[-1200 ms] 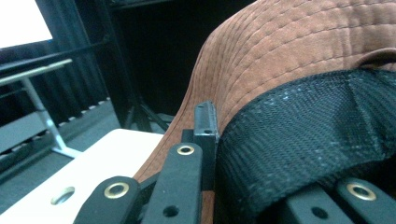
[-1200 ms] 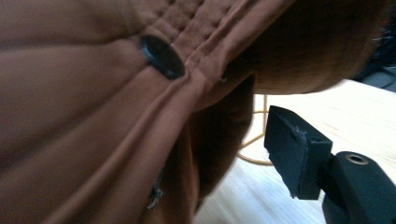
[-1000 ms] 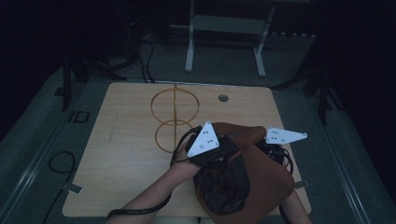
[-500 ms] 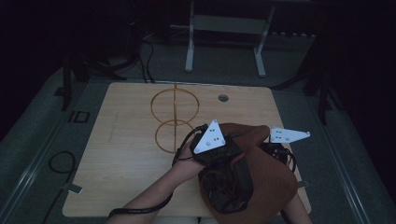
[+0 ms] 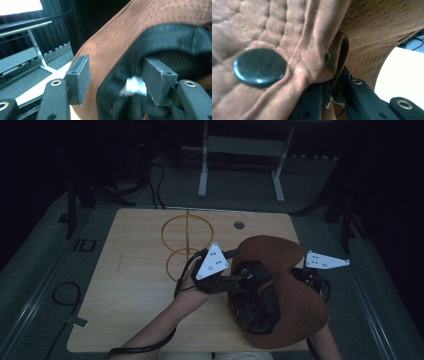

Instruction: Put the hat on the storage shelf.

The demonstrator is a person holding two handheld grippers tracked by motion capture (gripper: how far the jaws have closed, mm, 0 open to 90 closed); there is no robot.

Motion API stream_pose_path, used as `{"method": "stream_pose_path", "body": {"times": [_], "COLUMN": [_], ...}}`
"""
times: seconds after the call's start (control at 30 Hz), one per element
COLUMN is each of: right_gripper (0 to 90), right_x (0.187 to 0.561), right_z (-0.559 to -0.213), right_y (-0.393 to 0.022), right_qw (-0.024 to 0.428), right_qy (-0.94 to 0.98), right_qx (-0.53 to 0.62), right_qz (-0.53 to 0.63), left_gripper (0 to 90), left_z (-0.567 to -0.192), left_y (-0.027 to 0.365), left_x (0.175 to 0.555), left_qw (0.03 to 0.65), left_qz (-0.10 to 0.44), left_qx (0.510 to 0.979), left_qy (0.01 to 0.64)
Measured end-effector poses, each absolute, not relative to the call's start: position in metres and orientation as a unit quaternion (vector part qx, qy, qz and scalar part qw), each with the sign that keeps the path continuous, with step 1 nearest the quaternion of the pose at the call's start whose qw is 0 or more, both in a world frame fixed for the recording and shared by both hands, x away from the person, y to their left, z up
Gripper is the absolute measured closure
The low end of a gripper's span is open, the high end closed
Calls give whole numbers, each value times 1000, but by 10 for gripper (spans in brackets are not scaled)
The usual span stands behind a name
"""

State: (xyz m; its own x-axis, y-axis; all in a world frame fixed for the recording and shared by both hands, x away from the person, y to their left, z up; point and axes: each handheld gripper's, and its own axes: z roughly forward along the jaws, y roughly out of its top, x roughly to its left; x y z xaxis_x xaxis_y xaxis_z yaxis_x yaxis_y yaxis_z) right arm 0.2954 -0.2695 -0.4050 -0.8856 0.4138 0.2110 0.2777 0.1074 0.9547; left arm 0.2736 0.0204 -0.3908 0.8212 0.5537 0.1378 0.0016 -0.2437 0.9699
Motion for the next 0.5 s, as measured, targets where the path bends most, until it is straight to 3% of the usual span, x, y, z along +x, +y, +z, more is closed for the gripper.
{"method": "stream_pose_path", "body": {"times": [0.23, 0.4, 0.5], "right_gripper": [862, 862, 861], "right_x": [302, 311, 318], "right_z": [-395, -384, -379], "right_y": [-284, -292, -294], "right_qw": [78, 95, 105], "right_qy": [722, 709, 703], "right_qx": [256, 269, 277], "right_qz": [638, 645, 646], "left_gripper": [356, 178, 146], "left_z": [-409, -427, -440], "left_y": [45, 63, 72], "left_x": [269, 266, 263], "left_qw": [570, 549, 541], "left_qz": [232, 246, 251], "left_qx": [761, 762, 766], "left_qy": [204, 237, 241]}}
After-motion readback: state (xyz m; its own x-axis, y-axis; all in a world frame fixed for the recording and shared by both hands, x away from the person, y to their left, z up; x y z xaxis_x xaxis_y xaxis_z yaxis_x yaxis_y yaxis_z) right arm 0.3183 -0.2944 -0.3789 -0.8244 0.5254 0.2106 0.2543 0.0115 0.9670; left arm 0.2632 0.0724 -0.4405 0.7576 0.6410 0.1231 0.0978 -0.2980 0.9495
